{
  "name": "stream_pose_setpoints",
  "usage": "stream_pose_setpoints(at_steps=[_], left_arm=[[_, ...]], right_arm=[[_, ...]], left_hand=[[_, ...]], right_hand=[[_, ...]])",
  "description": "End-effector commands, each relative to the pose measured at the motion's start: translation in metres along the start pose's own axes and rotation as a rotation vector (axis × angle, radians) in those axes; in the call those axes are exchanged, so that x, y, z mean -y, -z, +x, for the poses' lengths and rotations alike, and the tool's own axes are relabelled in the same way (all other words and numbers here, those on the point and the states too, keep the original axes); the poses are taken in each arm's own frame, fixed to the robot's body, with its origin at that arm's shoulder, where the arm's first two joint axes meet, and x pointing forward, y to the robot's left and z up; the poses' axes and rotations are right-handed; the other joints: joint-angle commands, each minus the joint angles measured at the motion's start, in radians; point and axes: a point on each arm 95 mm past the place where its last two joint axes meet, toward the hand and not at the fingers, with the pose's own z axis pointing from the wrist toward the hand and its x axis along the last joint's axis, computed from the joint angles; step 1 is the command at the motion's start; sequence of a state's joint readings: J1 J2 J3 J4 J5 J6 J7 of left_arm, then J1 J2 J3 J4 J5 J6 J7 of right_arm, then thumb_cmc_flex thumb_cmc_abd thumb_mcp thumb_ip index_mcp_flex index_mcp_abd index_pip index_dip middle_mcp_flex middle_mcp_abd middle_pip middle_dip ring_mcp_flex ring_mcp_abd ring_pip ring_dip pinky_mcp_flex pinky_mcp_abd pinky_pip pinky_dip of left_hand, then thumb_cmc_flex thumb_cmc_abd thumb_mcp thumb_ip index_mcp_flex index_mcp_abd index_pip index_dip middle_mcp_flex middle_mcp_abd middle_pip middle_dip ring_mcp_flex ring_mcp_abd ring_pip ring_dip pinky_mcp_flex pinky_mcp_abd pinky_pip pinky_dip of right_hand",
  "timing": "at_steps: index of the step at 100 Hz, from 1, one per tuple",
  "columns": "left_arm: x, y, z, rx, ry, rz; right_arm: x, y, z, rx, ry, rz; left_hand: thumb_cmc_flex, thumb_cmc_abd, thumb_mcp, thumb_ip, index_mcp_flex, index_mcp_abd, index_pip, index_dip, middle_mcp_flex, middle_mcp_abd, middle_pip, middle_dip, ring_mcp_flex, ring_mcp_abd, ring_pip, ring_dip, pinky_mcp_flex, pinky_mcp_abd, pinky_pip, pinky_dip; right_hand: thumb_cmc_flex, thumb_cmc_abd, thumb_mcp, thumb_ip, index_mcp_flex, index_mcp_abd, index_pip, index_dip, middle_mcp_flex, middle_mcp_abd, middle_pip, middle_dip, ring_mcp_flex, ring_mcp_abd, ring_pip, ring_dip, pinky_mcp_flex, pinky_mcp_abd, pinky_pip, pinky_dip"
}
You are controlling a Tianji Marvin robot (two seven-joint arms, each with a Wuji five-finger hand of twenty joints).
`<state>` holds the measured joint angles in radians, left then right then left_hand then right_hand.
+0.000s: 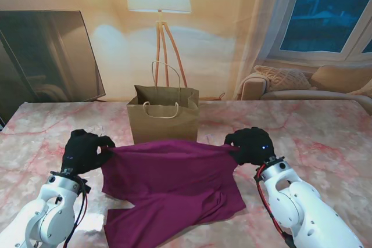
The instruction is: Fold the socks and the shorts into the kraft paper bag
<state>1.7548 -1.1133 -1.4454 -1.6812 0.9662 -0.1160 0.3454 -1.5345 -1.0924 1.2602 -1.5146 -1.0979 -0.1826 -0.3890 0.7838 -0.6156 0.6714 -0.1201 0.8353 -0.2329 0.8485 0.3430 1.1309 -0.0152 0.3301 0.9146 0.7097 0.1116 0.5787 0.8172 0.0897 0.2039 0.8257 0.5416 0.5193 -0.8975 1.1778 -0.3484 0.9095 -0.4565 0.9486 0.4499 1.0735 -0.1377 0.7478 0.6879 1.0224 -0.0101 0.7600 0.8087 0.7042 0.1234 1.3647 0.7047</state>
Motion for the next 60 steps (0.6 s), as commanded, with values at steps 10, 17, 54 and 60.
stream_pose_setpoints(at_steps=[10, 17, 54, 60], left_arm=[[-0.016, 0.031, 0.01, -0.05, -0.004, -0.063], [-0.019, 0.043, 0.014, -0.071, -0.004, -0.081], [-0.023, 0.09, 0.041, -0.18, -0.017, -0.21], [-0.026, 0.096, 0.042, -0.194, -0.025, -0.252]], right_arm=[[0.019, 0.031, -0.009, -0.097, 0.025, 0.106], [0.024, 0.04, -0.013, -0.145, 0.041, 0.15], [0.04, 0.07, -0.02, -0.256, 0.051, 0.272], [0.042, 0.074, -0.019, -0.276, 0.051, 0.294]], left_hand=[[-0.015, -0.019, 0.039, -0.055, 0.049, -0.036, 0.079, 0.002, 0.019, -0.018, 0.035, 0.04, 0.011, -0.009, 0.012, 0.001, -0.019, 0.018, -0.017, 0.022], [-0.017, -0.018, 0.037, -0.056, 0.047, -0.034, 0.081, 0.002, 0.018, -0.015, 0.042, 0.046, 0.014, -0.008, 0.011, 0.002, -0.019, 0.019, -0.02, 0.02], [-0.021, -0.007, 0.021, -0.048, 0.04, -0.03, 0.079, 0.01, 0.015, -0.018, 0.069, 0.067, 0.024, -0.019, 0.007, 0.009, -0.027, 0.016, -0.046, 0.011], [-0.022, -0.004, 0.02, -0.046, 0.037, -0.03, 0.077, 0.01, 0.013, -0.02, 0.068, 0.067, 0.023, -0.022, 0.004, 0.009, -0.026, 0.016, -0.047, 0.011]], right_hand=[[0.017, -0.035, 0.047, -0.003, 0.035, -0.035, 0.062, -0.005, 0.011, -0.042, 0.021, 0.021, -0.007, -0.034, 0.029, 0.034, -0.015, -0.029, -0.015, 0.018], [0.014, -0.04, 0.053, -0.005, 0.037, -0.044, 0.064, -0.007, 0.013, -0.048, 0.018, 0.024, -0.01, -0.04, 0.023, 0.033, -0.021, -0.035, -0.025, 0.018], [0.009, -0.062, 0.07, -0.014, 0.046, -0.048, 0.069, -0.012, 0.031, -0.047, 0.012, 0.038, 0.002, -0.039, 0.021, 0.04, -0.017, -0.023, -0.03, 0.034], [0.01, -0.067, 0.074, -0.015, 0.048, -0.046, 0.07, -0.014, 0.035, -0.044, 0.01, 0.038, 0.004, -0.036, 0.021, 0.041, -0.017, -0.022, -0.029, 0.037]])
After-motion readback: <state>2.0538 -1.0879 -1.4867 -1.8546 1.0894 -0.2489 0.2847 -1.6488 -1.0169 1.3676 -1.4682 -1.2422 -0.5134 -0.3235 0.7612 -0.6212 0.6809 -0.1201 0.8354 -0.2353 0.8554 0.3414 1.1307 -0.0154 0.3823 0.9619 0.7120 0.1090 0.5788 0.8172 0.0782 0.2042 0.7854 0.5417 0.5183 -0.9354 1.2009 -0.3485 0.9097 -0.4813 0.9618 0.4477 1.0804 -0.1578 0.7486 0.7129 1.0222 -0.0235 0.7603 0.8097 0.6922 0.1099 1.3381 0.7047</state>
